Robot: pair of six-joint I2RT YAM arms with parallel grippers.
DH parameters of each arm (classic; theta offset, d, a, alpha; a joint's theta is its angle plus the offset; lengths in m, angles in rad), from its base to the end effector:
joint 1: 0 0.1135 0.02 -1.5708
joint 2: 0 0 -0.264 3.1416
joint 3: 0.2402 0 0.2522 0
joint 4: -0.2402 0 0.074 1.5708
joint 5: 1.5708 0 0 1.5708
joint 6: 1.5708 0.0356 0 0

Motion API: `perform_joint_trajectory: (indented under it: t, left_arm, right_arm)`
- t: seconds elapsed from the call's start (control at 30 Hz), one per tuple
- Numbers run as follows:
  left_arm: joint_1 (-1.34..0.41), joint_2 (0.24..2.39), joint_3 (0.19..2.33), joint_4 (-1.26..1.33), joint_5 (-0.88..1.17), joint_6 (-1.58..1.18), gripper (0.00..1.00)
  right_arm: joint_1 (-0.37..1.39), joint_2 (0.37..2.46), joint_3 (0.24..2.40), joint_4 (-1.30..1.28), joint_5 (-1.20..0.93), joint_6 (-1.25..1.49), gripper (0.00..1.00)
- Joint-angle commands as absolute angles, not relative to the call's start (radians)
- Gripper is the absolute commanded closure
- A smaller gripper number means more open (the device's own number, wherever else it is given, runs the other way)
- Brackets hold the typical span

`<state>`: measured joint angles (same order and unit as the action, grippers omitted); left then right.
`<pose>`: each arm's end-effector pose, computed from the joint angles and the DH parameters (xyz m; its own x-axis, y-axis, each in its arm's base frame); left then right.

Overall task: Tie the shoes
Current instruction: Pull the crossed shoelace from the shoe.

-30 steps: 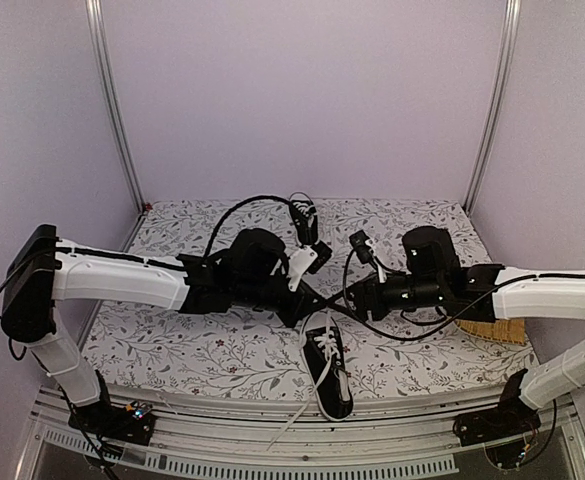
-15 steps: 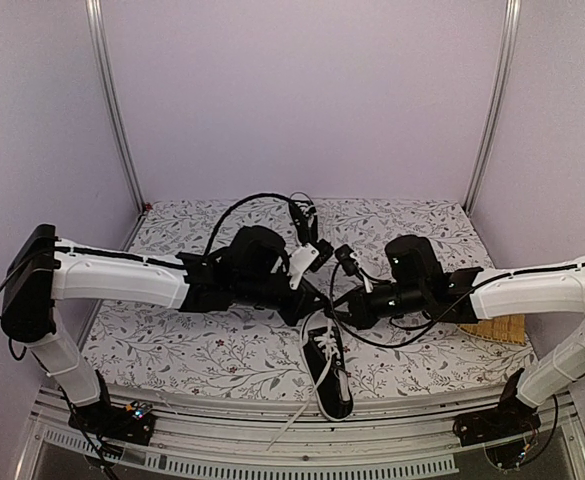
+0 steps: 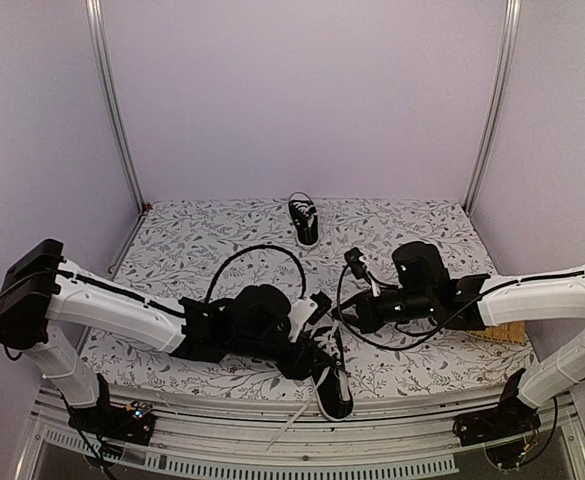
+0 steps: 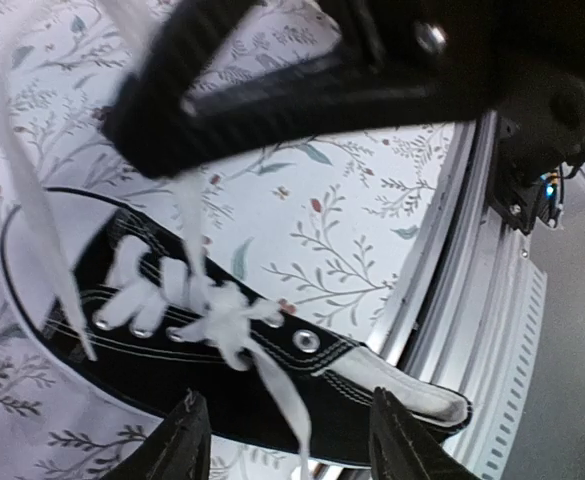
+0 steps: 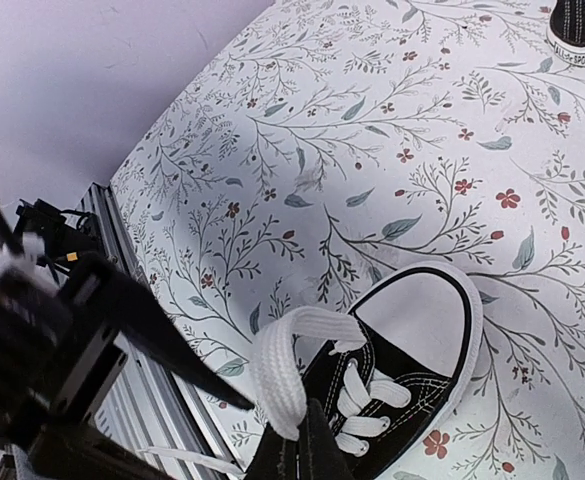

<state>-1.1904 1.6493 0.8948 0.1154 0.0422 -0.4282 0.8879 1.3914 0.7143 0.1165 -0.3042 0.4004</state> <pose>0.1279 -0.3239 0.1873 -0.5919 0.3629 -0.7197 0.7634 0.5388 -0.3562 0.1765 0.2339 0.2091 -0.6599 -0.2219 -0.7179 -0.6982 0.5340 0.4768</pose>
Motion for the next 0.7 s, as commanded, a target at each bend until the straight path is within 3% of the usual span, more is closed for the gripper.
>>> perform_joint_trajectory:
  t: [0.0, 0.17, 0.37, 0.67]
  left_arm:
    - [-1.266, 1.705, 0.888, 0.194, -0.013, -0.549, 0.47]
    - [-1.29, 1.791, 0.947, 0.158, -0.031, -0.558, 0.5]
    - [-1.295, 1.821, 0.972, 0.094, -0.084, -0.57, 0.61]
    - [-1.311, 1.813, 0.947, 0.102, -0.087, -0.592, 0.85]
  right_arm:
    - [0.885, 1.357, 0.694, 0.156, -0.273, 0.437, 0.98]
    - [0.885, 1.348, 0.69, 0.159, -0.275, 0.441, 0.98]
    - [0.885, 1.328, 0.678, 0.167, -0.275, 0.449, 0.98]
    - [0.885, 1.326, 0.674, 0.167, -0.262, 0.449, 0.98]
